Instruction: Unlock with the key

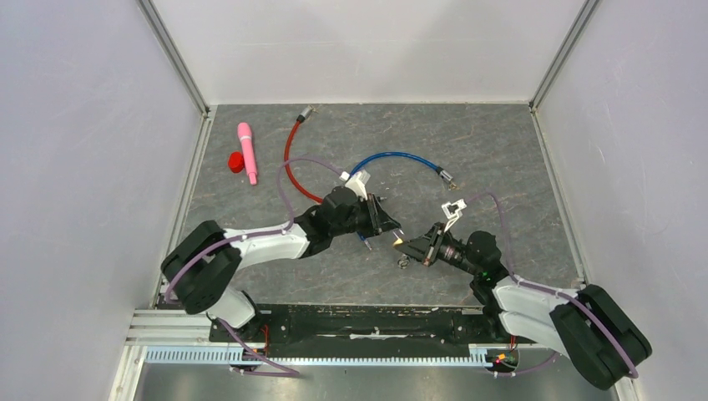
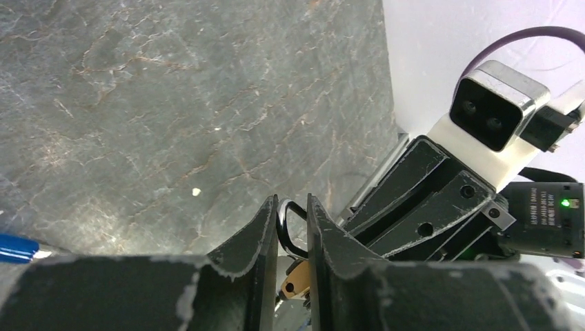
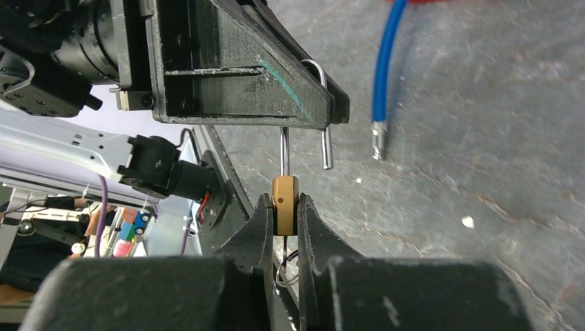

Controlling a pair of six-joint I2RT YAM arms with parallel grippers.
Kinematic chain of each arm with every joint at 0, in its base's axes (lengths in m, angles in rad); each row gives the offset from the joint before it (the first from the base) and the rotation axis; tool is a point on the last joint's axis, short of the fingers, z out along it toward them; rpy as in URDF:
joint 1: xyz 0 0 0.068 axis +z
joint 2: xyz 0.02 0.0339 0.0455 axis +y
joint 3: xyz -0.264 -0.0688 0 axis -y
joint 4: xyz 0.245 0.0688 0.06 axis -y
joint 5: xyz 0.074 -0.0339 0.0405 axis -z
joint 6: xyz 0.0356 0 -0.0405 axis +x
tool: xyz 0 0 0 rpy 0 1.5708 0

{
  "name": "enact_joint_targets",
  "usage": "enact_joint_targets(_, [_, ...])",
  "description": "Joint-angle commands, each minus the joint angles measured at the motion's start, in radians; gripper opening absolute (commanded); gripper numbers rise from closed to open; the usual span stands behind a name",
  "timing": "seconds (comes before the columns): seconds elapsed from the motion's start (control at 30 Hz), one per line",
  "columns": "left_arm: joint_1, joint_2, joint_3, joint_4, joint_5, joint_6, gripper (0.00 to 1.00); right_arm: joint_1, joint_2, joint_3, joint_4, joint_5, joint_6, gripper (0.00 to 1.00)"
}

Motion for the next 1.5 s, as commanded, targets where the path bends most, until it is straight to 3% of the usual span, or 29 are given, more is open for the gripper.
enact_joint_targets(0.0, [0.003, 0.078, -0.037, 0.201, -0.032, 0.082, 0.22, -0.019, 0.078, -0.019, 0.021, 0.013, 0.030, 0.00])
enact_joint_targets(0.07, [0.003, 0.113, -0.040, 0.215, -0.052, 0.089, 0.17, -0.020, 0.105, -0.018, 0.005, 0.028, 0.008, 0.01])
enact_joint_targets(0.33, [0.003, 0.209, -0.013, 0.213, -0.158, 0.197, 0.09, -0.029, 0.059, 0.002, -0.196, 0.160, -0.119, 0.52])
enact_joint_targets(0.6, [0.009, 0.327, 0.089, 0.171, -0.190, 0.311, 0.12, -0.042, -0.106, 0.018, -0.396, 0.302, -0.220, 0.67])
enact_joint_targets(0.8, [0.046, 0.383, 0.122, 0.181, -0.190, 0.346, 0.35, -0.044, -0.278, 0.046, -0.551, 0.376, -0.303, 0.72])
enact_joint_targets(0.93, [0.072, 0.386, 0.134, 0.172, -0.176, 0.347, 0.61, -0.043, -0.393, 0.094, -0.685, 0.453, -0.362, 0.78])
enact_joint_targets(1.03, [0.078, 0.322, 0.133, 0.133, -0.188, 0.356, 0.72, -0.043, -0.482, 0.150, -0.818, 0.555, -0.416, 0.84])
enact_joint_targets(1.13, [0.083, 0.218, 0.155, 0.008, -0.245, 0.379, 0.76, -0.044, -0.561, 0.209, -0.927, 0.675, -0.466, 0.90])
enact_joint_targets(1.33, [0.131, -0.100, 0.182, -0.312, -0.476, 0.419, 1.00, -0.044, -0.702, 0.326, -1.113, 0.926, -0.538, 0.98])
enact_joint_targets(1.47, [0.162, -0.293, 0.221, -0.570, -0.631, 0.487, 1.00, -0.044, -0.775, 0.387, -1.175, 1.060, -0.590, 0.98])
